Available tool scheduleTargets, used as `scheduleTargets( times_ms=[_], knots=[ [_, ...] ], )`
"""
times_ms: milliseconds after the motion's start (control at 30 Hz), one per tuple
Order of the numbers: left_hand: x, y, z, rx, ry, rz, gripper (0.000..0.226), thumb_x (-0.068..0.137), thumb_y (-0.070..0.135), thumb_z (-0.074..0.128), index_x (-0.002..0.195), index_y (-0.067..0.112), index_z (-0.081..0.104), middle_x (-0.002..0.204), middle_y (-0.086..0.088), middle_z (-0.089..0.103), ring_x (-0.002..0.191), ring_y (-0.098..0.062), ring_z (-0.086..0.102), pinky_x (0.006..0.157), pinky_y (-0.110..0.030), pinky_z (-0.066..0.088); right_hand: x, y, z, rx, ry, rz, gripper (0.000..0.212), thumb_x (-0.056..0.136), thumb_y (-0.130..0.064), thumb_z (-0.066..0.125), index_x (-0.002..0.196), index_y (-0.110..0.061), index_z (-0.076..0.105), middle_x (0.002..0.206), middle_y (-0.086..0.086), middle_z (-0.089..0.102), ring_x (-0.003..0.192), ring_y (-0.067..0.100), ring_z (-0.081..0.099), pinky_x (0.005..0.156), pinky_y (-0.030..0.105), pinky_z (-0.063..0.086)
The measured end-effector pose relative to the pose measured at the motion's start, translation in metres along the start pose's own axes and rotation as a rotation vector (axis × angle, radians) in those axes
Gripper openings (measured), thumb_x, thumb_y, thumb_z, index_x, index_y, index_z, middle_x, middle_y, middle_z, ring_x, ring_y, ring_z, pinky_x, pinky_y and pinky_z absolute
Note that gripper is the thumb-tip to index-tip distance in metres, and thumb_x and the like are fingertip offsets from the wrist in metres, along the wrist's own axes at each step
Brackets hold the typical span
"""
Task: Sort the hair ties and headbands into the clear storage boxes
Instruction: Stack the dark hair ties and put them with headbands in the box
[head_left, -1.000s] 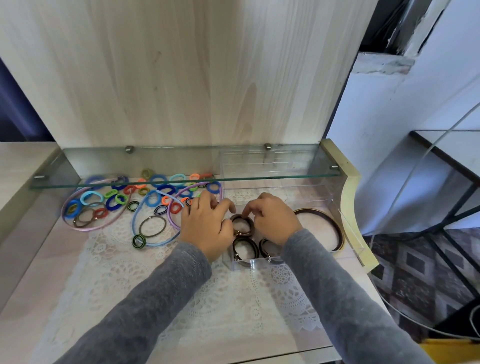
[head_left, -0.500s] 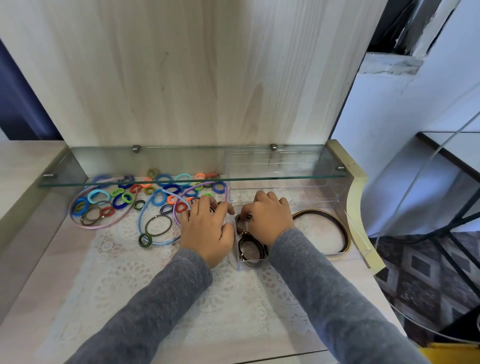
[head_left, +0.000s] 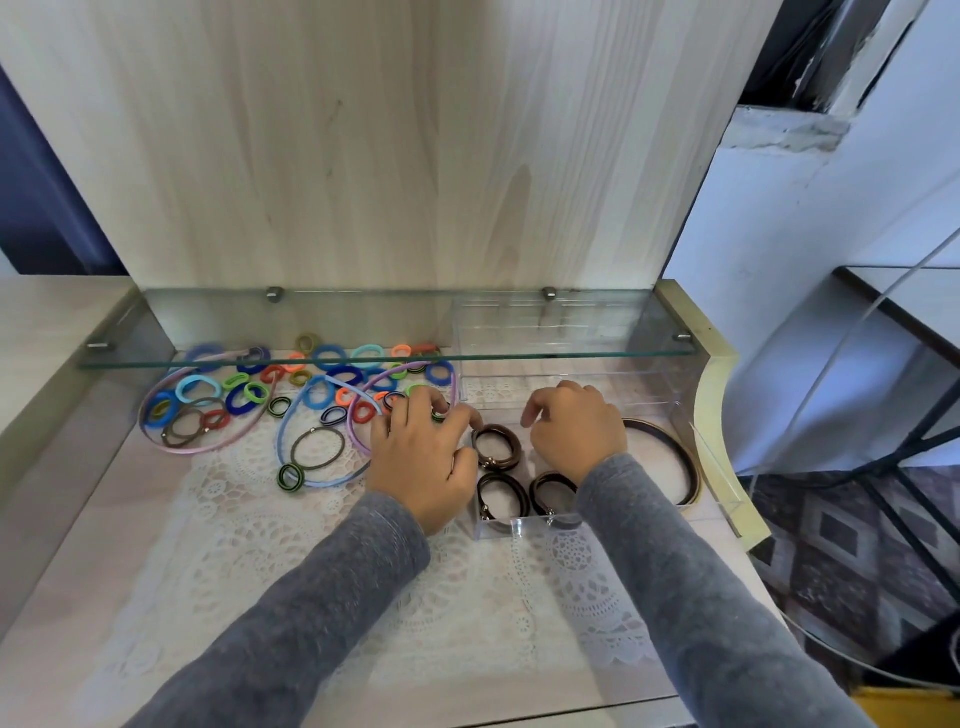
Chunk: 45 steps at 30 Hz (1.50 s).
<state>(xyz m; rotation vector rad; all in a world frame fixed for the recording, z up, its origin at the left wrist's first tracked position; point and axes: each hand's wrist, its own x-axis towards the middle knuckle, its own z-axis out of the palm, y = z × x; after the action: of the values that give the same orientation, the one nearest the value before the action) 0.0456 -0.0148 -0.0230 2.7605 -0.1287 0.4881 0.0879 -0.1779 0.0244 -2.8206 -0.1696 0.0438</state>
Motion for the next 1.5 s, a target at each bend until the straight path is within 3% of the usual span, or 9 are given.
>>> scheduleTargets(
  times_ms=[367,667,867,1100,1367,1500],
  knots=[
    [-0.007,-0.002,0.008,-0.122,-0.037,-0.08,0.051,0.077,0.028,0.029,0.125,0.033,0.044,0.117,0.015,0.057,0.109,-0.011,0.05,0.093,-0.034,0.026,-0.002,-0.004,0.01,-0.098,-0.092,0.008,0.027,0.086,-0.019,0.047,0.103,-0.025,0.067,0.115,0.001,0.057,0.112,0.024,0.045,0.094,0.04,0.037],
    [-0.015,-0.003,0.005,-0.162,-0.024,-0.044,0.051,0.078,0.023,0.032,0.126,0.03,0.046,0.116,0.017,0.06,0.109,-0.009,0.054,0.101,-0.029,0.02,-0.003,-0.003,0.011,-0.081,-0.083,0.023,0.028,0.085,-0.017,0.047,0.101,-0.026,0.067,0.114,0.0,0.058,0.111,0.023,0.046,0.095,0.041,0.038],
    [-0.015,-0.001,0.003,-0.12,0.041,0.0,0.045,0.076,0.025,0.034,0.116,0.03,0.055,0.114,0.011,0.058,0.106,-0.013,0.052,0.094,-0.035,0.03,-0.006,0.002,0.007,-0.013,-0.086,0.041,0.032,0.082,-0.013,0.046,0.099,-0.028,0.068,0.114,-0.001,0.057,0.113,0.023,0.045,0.097,0.042,0.038],
    [-0.001,0.003,0.001,0.104,0.035,0.108,0.038,0.077,0.035,0.034,0.096,0.031,0.066,0.106,-0.001,0.052,0.099,-0.023,0.047,0.09,-0.044,0.031,-0.007,0.012,0.008,-0.007,-0.047,0.057,0.028,0.083,-0.015,0.047,0.092,-0.026,0.071,0.109,-0.001,0.06,0.108,0.024,0.047,0.093,0.042,0.042],
    [0.011,0.013,0.006,0.253,-0.117,0.046,0.055,0.076,0.043,0.014,0.1,0.033,0.063,0.111,-0.006,0.046,0.102,-0.027,0.041,0.093,-0.047,0.031,-0.003,0.004,0.016,-0.027,-0.072,0.045,0.027,0.086,-0.02,0.046,0.097,-0.024,0.07,0.112,0.0,0.059,0.111,0.024,0.045,0.096,0.045,0.039],
    [0.013,0.011,0.009,0.257,-0.082,0.052,0.053,0.075,0.041,0.016,0.096,0.031,0.064,0.108,-0.006,0.048,0.1,-0.027,0.042,0.09,-0.045,0.03,-0.002,0.005,0.017,-0.038,-0.062,0.056,0.026,0.087,-0.022,0.046,0.099,-0.024,0.07,0.112,0.0,0.058,0.112,0.024,0.044,0.096,0.044,0.037]
  ],
)
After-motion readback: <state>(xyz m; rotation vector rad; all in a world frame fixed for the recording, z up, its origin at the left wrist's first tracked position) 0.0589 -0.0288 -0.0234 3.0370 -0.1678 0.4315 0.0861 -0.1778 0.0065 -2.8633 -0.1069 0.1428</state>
